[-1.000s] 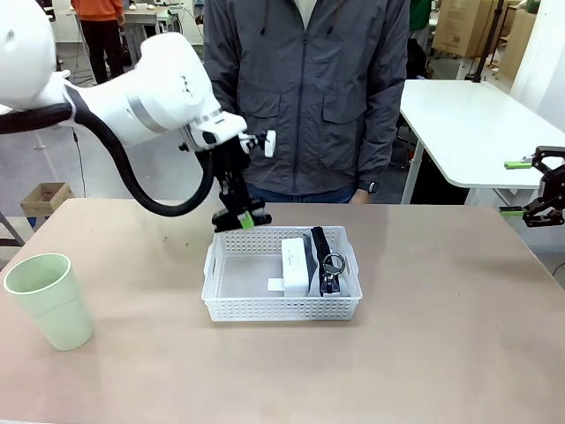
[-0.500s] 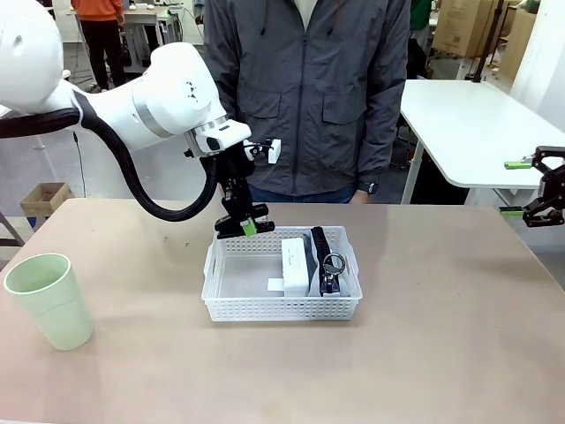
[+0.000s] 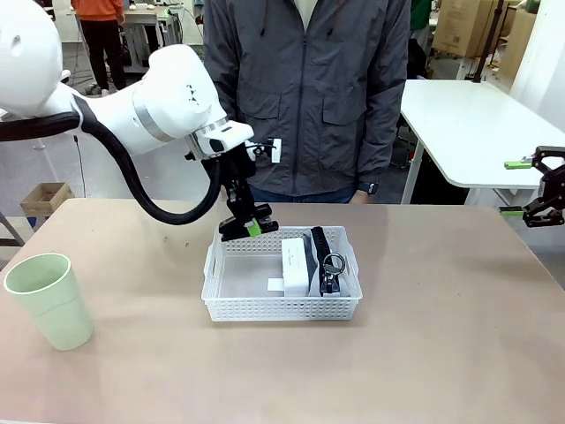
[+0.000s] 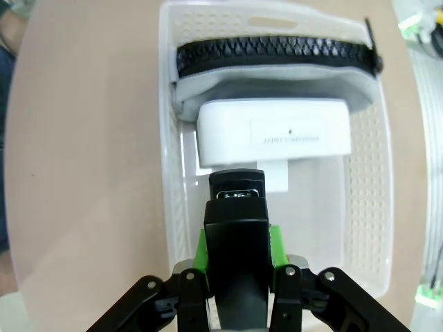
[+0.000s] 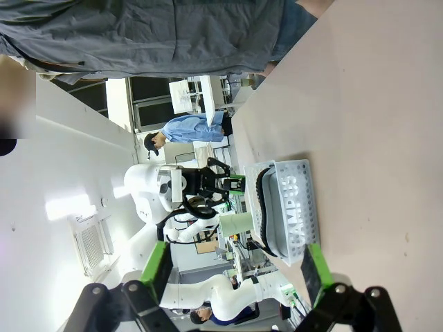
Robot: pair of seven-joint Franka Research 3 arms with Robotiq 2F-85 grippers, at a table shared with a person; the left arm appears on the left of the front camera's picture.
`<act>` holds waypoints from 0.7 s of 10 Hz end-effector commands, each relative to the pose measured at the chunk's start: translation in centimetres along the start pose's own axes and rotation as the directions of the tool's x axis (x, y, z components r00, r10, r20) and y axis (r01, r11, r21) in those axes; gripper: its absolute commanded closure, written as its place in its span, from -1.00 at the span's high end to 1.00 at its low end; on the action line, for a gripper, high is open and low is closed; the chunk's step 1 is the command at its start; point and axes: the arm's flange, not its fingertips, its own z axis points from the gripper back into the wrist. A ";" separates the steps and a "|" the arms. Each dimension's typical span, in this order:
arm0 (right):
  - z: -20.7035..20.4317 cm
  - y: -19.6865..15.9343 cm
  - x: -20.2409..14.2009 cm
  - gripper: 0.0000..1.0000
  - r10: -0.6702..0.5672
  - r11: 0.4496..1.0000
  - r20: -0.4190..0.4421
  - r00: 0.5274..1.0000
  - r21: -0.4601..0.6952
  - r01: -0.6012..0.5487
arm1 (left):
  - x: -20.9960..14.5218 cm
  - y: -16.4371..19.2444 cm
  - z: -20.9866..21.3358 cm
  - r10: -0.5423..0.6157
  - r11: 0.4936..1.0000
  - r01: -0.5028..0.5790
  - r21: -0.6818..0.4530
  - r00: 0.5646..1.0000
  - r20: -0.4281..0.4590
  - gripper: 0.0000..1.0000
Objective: Efficiently arrange items inside the basket to fit them all.
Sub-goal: Pick up the Stapler and place it inside the Organizing basket.
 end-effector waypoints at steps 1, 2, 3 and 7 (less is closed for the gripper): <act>0.3 0.1 0.0 1.00 0.020 1.000 -0.012 1.000 -0.004 -0.020 | 0.8 -5.1 -2.1 0.117 0.987 -0.120 0.109 0.993 0.031 -0.27; 0.3 0.1 0.0 1.00 0.020 1.000 -0.012 1.000 -0.004 -0.020 | 0.9 -6.0 -2.8 0.154 0.977 -0.157 0.142 0.988 0.031 -0.27; 0.3 0.1 0.0 1.00 0.020 1.000 -0.012 1.000 -0.004 -0.020 | 0.8 -6.4 -3.5 0.217 0.955 -0.219 0.199 0.976 0.032 -0.27; 0.3 0.1 0.0 1.00 0.020 1.000 -0.012 1.000 -0.004 -0.020 | 0.3 -6.6 -5.2 0.320 0.906 -0.326 0.270 0.945 0.067 -0.27</act>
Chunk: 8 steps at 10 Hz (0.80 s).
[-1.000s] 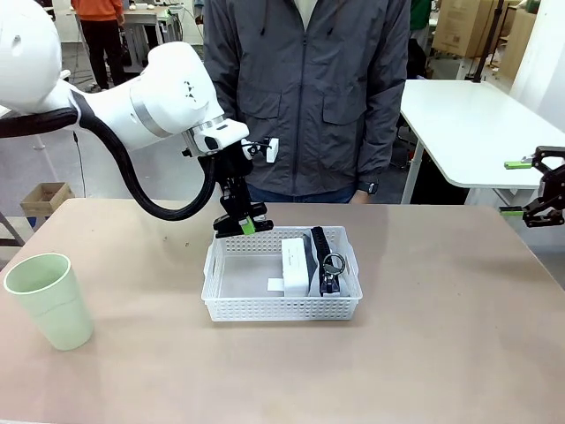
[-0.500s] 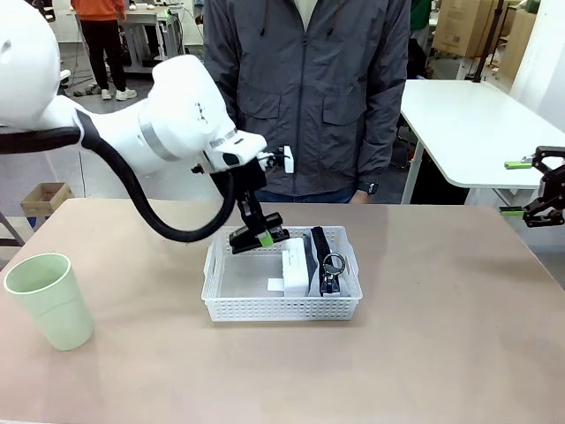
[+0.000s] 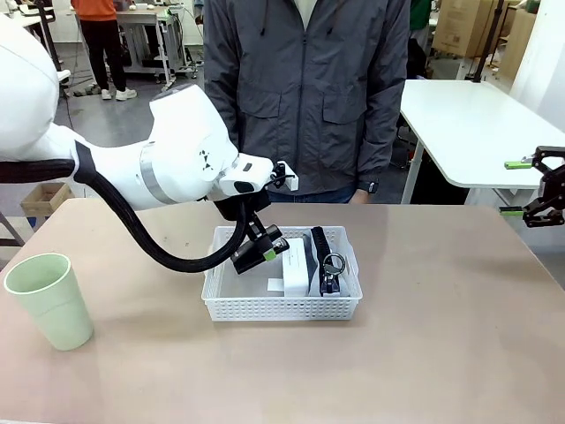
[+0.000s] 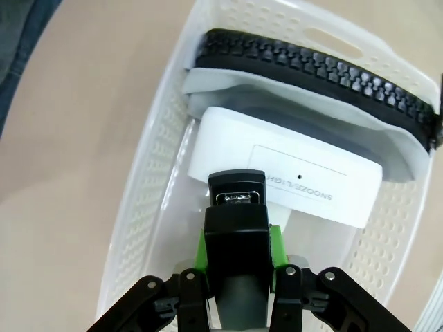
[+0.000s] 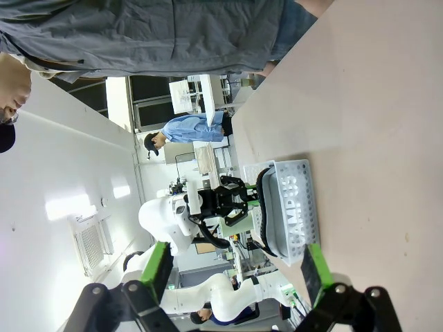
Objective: Efficiently arrange items inside the basket to fit them all.
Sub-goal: Pick up the Stapler and place it inside the Organizing basket.
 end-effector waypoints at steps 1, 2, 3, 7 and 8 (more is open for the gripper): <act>0.3 0.1 0.0 1.00 0.020 1.000 -0.012 1.000 -0.004 -0.020 | -0.4 -0.2 -0.3 0.036 0.999 -0.036 0.028 0.999 -0.002 -0.27; 0.3 0.1 0.0 1.00 0.020 1.000 -0.012 1.000 -0.004 -0.020 | -0.7 0.1 -0.3 0.052 0.998 -0.052 0.029 0.999 0.007 -0.27; 0.3 0.1 0.0 1.00 0.020 1.000 -0.012 1.000 -0.004 -0.020 | -1.0 0.3 -0.4 0.080 0.996 -0.080 0.025 0.997 0.009 -0.27; 0.3 0.1 0.0 1.00 0.020 1.000 -0.012 1.000 -0.004 -0.020 | -2.7 1.1 -1.0 0.195 0.981 -0.195 0.003 0.981 0.013 -0.27; 0.3 0.1 0.0 1.00 0.020 1.000 -0.012 1.000 -0.004 -0.020 | -2.8 1.3 -1.3 0.197 0.980 -0.197 -0.007 0.980 -0.002 -0.27</act>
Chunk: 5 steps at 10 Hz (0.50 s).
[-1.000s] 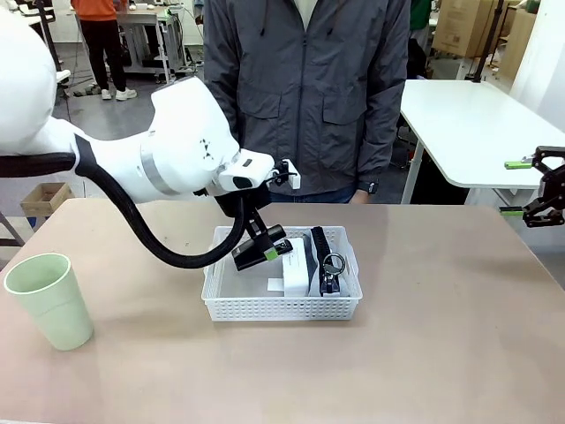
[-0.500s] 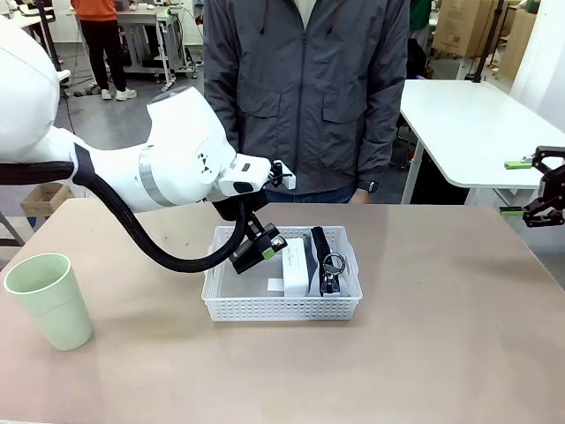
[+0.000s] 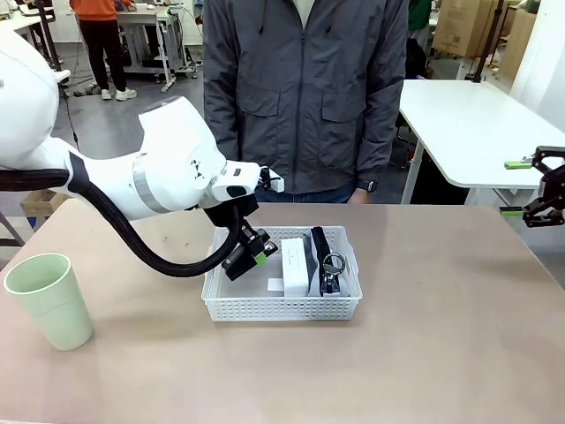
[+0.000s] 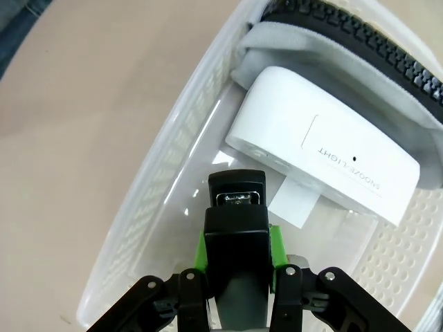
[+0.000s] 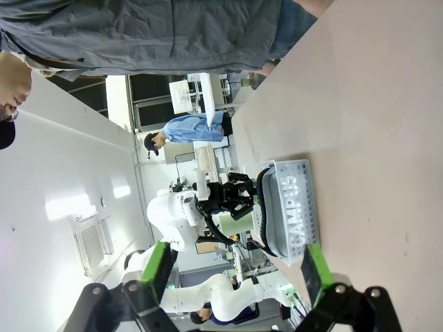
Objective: Efficiently arrange items inside the basket to fit them all.
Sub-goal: Pick up the Stapler and place it inside the Organizing basket.
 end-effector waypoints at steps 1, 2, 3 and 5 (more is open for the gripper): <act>0.3 0.1 0.0 1.00 0.020 1.000 -0.012 1.000 -0.004 -0.020 | -0.2 -0.1 -0.2 0.034 0.999 -0.035 -0.007 0.999 -0.006 -0.27; 0.3 0.1 0.0 1.00 0.020 1.000 -0.012 1.000 -0.004 -0.020 | -0.1 0.0 -0.4 0.040 0.999 -0.040 -0.003 0.999 -0.017 -0.27; 0.3 0.1 0.0 1.00 0.020 1.000 -0.012 1.000 -0.004 -0.020 | 0.1 0.1 -0.6 0.038 0.999 -0.038 -0.006 0.999 -0.026 -0.27; 0.3 0.1 0.0 1.00 0.020 1.000 -0.012 1.000 -0.004 -0.020 | 0.3 0.1 -0.8 0.037 0.999 -0.037 0.000 0.999 -0.037 -0.27</act>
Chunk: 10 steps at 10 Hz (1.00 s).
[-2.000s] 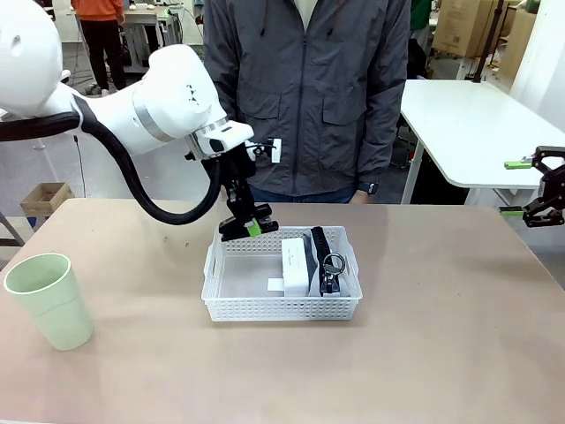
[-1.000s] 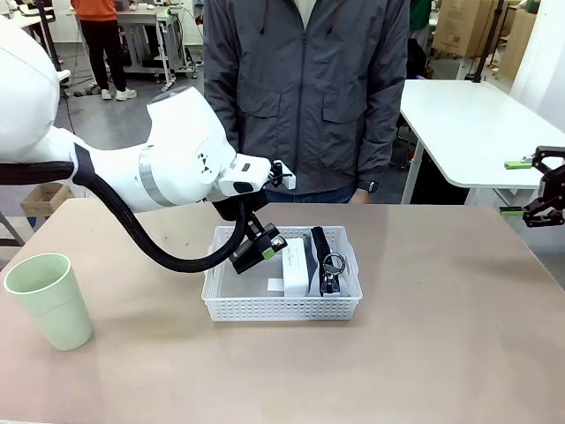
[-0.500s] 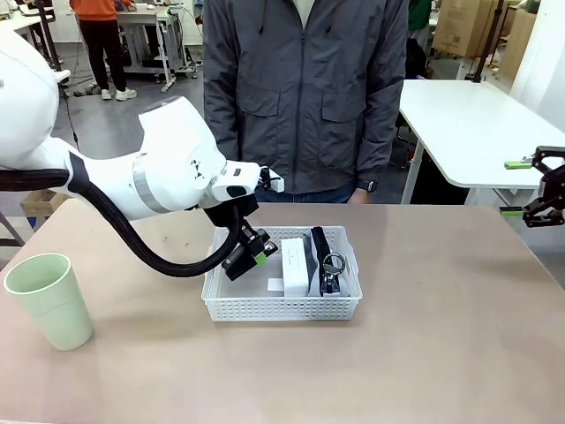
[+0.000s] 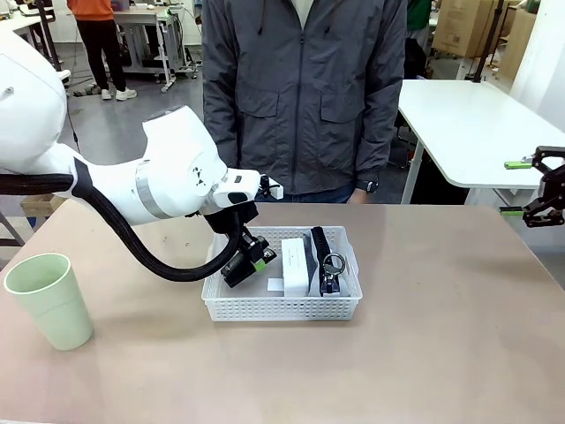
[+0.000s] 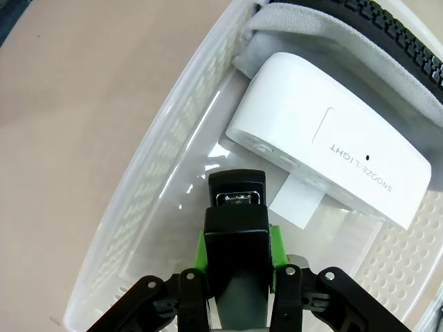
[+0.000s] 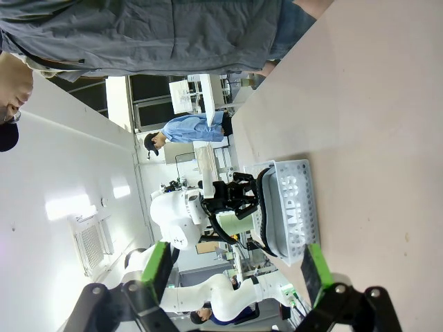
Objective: Efficiently arrange items inside the basket to fit them all.
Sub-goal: Pick up the Stapler and place it inside the Organizing basket.
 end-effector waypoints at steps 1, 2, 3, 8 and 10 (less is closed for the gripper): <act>0.3 0.1 0.0 1.00 0.020 1.000 -0.012 1.000 -0.004 -0.020 | 0.6 0.1 0.2 0.015 1.000 -0.015 0.007 1.000 -0.022 -0.27; 0.3 0.1 0.0 1.00 0.020 1.000 -0.012 1.000 -0.004 -0.020 | 0.6 0.2 0.1 0.012 1.000 -0.012 0.001 1.000 -0.027 -0.27; 0.3 0.1 0.0 1.00 0.020 1.000 -0.012 1.000 -0.004 -0.020 | 0.7 0.2 0.1 0.002 1.000 -0.002 -0.001 1.000 -0.026 0.85; 0.3 0.1 0.0 1.00 0.020 1.000 -0.012 1.000 -0.004 -0.020 | 0.2 -0.5 1.1 -0.018 1.000 0.018 0.019 1.000 -0.012 1.00; 0.3 0.1 0.0 1.00 0.020 1.000 -0.012 1.000 -0.004 -0.020 | -1.0 -1.5 5.3 -0.082 0.996 0.082 -0.016 0.996 0.019 1.00</act>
